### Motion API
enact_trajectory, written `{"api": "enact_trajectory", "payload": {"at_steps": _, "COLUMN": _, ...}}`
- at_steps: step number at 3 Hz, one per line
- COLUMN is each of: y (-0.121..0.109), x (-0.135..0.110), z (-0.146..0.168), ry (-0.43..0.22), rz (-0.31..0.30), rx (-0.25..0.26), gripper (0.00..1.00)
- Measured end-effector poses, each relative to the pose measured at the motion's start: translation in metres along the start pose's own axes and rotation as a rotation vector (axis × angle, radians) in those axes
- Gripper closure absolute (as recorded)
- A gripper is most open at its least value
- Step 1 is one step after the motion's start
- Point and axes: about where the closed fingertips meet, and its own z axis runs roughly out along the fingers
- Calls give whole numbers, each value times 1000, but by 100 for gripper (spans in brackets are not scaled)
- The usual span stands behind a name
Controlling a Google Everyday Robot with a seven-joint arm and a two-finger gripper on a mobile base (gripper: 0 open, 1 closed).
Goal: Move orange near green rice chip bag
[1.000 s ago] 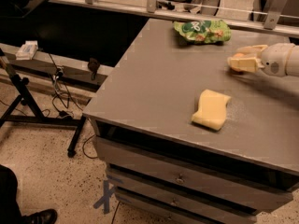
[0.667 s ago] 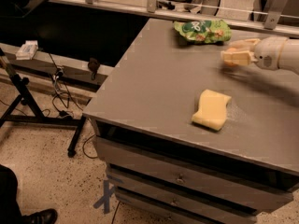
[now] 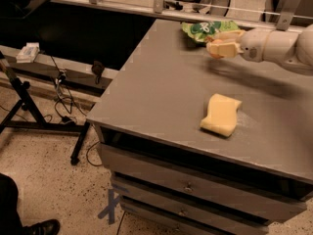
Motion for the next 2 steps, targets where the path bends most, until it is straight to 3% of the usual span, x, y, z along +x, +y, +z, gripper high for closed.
{"api": "enact_trajectory", "payload": {"at_steps": 2, "y": -16, "x": 3, "z": 40, "ry": -43, "rz": -29, "rx": 19, "gripper": 100}}
